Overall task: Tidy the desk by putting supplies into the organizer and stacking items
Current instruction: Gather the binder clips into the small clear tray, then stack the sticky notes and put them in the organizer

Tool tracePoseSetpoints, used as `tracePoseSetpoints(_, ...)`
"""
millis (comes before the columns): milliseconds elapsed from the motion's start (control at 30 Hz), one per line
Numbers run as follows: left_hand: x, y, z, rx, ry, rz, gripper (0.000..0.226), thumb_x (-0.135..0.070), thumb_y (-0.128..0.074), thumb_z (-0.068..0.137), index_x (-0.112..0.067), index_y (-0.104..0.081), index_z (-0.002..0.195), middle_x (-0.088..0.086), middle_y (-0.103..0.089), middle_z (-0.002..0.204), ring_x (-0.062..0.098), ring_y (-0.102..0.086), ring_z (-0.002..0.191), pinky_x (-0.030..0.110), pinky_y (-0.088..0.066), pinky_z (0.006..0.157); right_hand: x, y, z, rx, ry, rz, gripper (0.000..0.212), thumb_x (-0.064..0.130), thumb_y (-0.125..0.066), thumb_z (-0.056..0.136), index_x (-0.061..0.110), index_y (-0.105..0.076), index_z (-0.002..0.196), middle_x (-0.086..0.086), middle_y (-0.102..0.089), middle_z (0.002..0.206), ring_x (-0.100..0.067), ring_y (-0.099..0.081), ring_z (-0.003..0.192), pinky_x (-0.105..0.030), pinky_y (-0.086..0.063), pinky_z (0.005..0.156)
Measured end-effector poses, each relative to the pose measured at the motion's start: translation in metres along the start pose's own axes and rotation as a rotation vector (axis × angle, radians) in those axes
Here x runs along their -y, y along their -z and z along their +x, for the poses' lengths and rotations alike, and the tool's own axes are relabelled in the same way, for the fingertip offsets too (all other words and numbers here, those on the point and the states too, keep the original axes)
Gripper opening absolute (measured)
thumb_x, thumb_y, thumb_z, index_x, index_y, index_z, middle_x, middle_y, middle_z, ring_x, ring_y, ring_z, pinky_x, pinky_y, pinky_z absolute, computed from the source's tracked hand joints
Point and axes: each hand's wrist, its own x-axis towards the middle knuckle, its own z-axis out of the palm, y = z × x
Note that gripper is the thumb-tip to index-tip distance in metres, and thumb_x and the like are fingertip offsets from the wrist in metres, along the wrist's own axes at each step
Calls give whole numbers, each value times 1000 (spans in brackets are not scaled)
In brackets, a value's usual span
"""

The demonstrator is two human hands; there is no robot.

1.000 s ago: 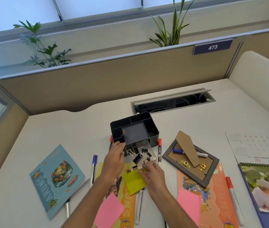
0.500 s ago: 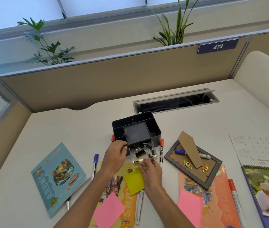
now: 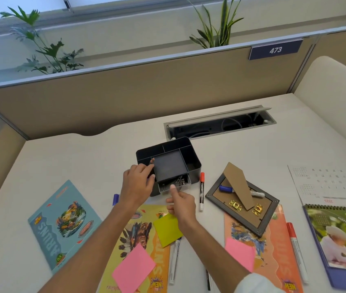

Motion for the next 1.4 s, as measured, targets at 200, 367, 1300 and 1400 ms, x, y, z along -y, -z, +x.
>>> tracePoseSetpoints(200, 1, 3, 16, 16, 101, 34, 49, -38, -43, 97, -10, -47, 137, 6, -62, 114, 25, -51, 110, 39, -38, 92, 11, -8, 6, 10, -98, 299, 27, 25, -66, 90, 1, -65, 79, -13, -62, 74, -20, -56, 66, -25, -50, 57)
tracePoseSetpoints(367, 9, 4, 27, 19, 221, 4, 57, -46, -36, 97, -8, -40, 140, 10, -61, 117, 27, -50, 110, 42, -42, 89, 18, -16, 5, 62, -160, 483, 25, 10, -67, 88, 0, -59, 109, -17, -68, 99, -24, -68, 89, -28, -57, 79)
tracePoseSetpoints(1300, -1, 0, -202, 360, 411, 11, 79, -48, -55, 88, -15, -18, 150, 4, -23, 155, 22, -23, 142, 35, -25, 113, -10, 45, -9, 388, 659, -1408, 62, 26, -66, 79, 21, -46, 138, -2, -50, 137, -25, -39, 129, -37, -36, 105)
tracePoseSetpoints(1400, -8, 0, -204, 377, 412, 138, 76, -50, -53, 88, -16, -21, 149, 5, -31, 151, 23, -32, 136, 35, -33, 108, -9, 43, -9, 403, 668, -1517, 64, 29, -64, 81, 21, -42, 141, -3, -48, 139, -25, -39, 130, -40, -35, 104)
